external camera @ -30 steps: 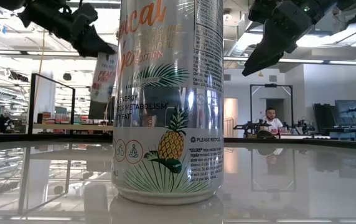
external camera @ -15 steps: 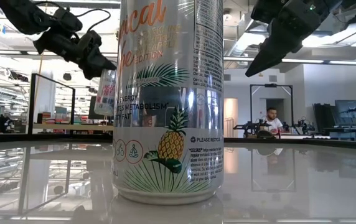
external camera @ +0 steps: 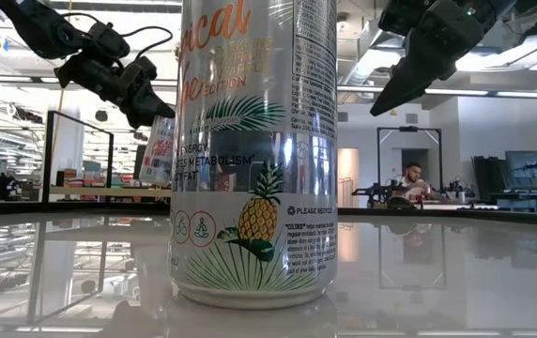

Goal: Place canned beverage on shelf
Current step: Put the right pink soda can on the shelf

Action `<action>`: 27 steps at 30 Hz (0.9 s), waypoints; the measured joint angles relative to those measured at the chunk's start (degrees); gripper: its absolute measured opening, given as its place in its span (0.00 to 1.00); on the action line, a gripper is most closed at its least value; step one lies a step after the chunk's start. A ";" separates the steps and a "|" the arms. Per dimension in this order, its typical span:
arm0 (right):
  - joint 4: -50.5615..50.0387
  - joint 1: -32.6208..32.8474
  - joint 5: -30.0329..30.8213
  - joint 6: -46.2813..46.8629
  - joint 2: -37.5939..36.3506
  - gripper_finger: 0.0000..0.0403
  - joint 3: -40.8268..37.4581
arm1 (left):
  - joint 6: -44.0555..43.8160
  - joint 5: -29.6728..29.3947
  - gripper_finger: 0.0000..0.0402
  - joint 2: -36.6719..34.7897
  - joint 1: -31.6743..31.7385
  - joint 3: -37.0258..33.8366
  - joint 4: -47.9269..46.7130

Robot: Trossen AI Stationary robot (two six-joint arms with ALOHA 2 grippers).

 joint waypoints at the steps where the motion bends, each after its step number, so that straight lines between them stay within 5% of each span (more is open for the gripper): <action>1: -0.11 0.00 0.00 0.04 0.00 0.84 0.00 | -0.02 -1.00 0.64 0.00 -0.08 0.00 0.06; 7: -2.39 0.13 0.00 1.53 0.00 0.84 0.00 | -0.91 -3.88 0.77 -0.17 -0.04 0.13 0.60; 27: -2.45 0.13 -0.02 2.14 0.00 0.84 0.00 | -2.51 -3.66 0.79 -0.77 -0.09 3.86 5.70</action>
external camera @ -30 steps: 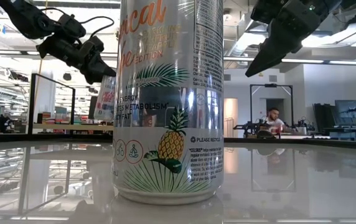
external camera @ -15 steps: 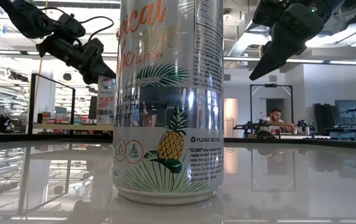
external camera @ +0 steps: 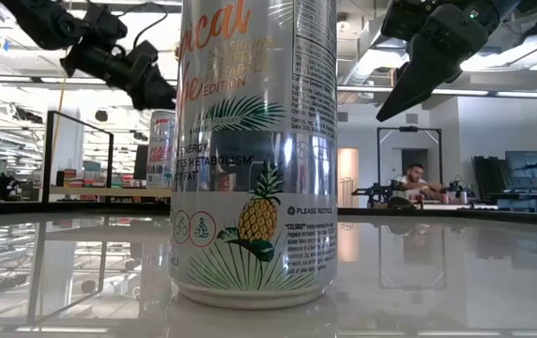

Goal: Place canned beverage on shelf
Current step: Put the right pink soda can on the shelf

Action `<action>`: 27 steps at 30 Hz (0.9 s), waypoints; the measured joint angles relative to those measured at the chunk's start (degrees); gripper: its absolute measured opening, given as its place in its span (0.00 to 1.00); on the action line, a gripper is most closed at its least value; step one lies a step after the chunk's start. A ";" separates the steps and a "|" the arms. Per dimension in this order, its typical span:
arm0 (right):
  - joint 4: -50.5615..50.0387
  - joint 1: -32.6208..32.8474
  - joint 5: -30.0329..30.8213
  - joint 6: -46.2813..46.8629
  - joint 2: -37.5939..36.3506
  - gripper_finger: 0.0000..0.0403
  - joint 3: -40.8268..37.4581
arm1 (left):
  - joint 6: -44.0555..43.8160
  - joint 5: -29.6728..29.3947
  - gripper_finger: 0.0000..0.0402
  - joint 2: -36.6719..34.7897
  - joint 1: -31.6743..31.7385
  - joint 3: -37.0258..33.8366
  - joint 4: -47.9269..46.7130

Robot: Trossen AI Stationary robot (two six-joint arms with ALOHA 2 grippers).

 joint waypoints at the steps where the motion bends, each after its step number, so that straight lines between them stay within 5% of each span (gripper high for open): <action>1: 0.00 0.00 0.00 0.00 0.00 0.84 0.00 | -0.44 0.27 0.79 -0.14 0.00 0.87 -0.06; 9: 0.00 0.00 0.00 -0.02 0.00 0.84 0.00 | -0.25 4.07 0.72 -7.41 -4.63 4.97 -11.75; 18: 0.07 -1.05 0.02 -1.75 0.00 0.84 0.00 | 12.42 -21.25 0.38 -12.00 -16.85 4.95 -35.07; 24: 0.13 -1.66 0.02 -1.73 0.00 0.84 0.00 | 16.49 -21.46 0.08 -7.39 -18.05 4.91 -38.75; 27: 0.13 -1.60 0.03 -1.70 0.00 0.84 0.00 | 17.05 -22.76 0.02 -4.79 -17.22 4.89 -38.08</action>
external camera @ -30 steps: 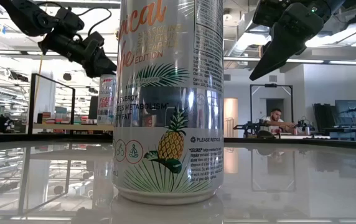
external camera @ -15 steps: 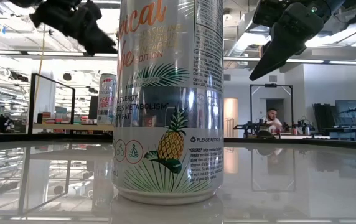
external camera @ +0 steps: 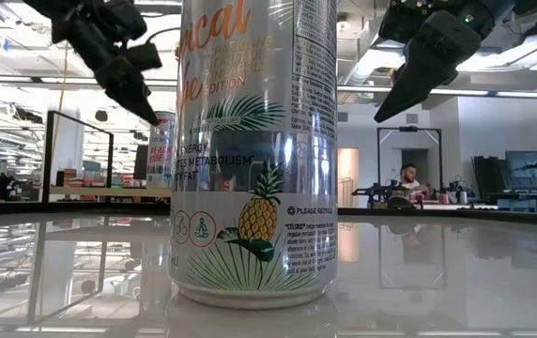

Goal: Place canned beverage on shelf
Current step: Put the right pink soda can on the shelf

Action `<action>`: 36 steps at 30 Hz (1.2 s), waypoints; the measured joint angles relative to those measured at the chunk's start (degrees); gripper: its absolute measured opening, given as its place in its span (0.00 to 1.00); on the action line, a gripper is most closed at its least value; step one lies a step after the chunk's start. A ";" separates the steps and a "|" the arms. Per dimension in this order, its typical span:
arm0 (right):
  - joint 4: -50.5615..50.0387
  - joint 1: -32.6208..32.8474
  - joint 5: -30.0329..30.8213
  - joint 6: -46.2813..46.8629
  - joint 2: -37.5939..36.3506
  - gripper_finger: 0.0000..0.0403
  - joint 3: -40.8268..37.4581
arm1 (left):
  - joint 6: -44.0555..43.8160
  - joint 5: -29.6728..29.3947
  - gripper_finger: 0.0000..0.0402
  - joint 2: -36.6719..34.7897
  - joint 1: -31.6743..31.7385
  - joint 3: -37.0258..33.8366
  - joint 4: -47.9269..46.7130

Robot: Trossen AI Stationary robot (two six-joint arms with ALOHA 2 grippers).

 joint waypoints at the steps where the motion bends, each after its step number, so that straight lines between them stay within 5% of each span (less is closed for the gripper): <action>1: 0.00 0.00 0.00 0.00 0.00 0.84 0.00 | 0.12 -0.38 0.02 0.79 0.48 0.00 0.06; 16: -0.07 0.00 0.02 -0.48 0.00 0.84 0.00 | -0.62 -0.65 0.00 8.34 3.67 -0.02 4.00; 36: -0.13 0.07 0.02 -0.46 0.00 0.84 0.00 | -6.49 -8.65 0.00 16.81 3.67 -0.04 11.64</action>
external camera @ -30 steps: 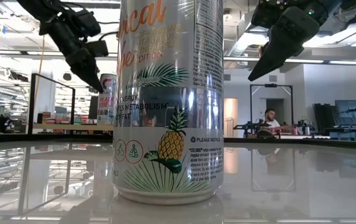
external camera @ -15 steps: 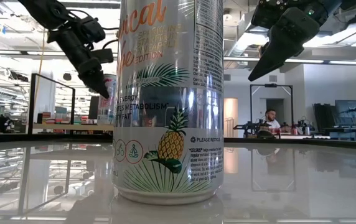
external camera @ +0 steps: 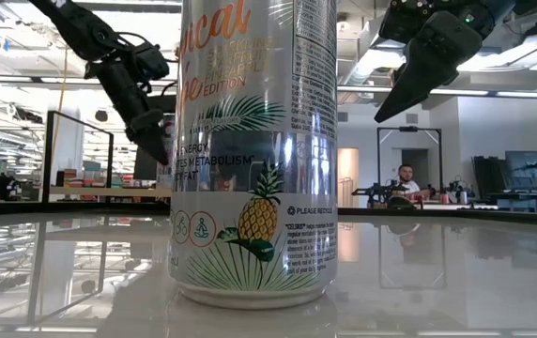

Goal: Place canned beverage on shelf
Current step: Put the right pink soda can on the shelf

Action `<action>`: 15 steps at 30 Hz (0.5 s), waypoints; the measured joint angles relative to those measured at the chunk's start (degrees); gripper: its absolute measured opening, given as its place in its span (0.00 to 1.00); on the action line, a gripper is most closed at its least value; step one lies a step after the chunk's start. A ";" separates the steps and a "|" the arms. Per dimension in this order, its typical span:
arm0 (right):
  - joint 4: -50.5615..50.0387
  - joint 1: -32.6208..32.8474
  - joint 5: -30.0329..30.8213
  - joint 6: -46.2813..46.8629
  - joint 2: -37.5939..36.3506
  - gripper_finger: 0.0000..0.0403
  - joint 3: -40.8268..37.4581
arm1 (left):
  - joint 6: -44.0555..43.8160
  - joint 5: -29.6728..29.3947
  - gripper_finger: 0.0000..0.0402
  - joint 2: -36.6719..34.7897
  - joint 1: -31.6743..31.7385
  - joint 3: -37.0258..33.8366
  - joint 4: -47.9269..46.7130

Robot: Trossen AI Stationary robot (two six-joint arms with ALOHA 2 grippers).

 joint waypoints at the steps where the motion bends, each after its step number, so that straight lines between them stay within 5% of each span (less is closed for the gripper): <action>1: -0.02 0.00 0.00 0.00 0.00 0.84 0.00 | 0.03 -0.03 0.00 0.42 0.00 0.00 0.04; 15: -0.20 0.00 0.00 -0.16 0.00 0.84 0.00 | -4.65 -1.64 0.00 -2.20 -0.77 0.00 -0.59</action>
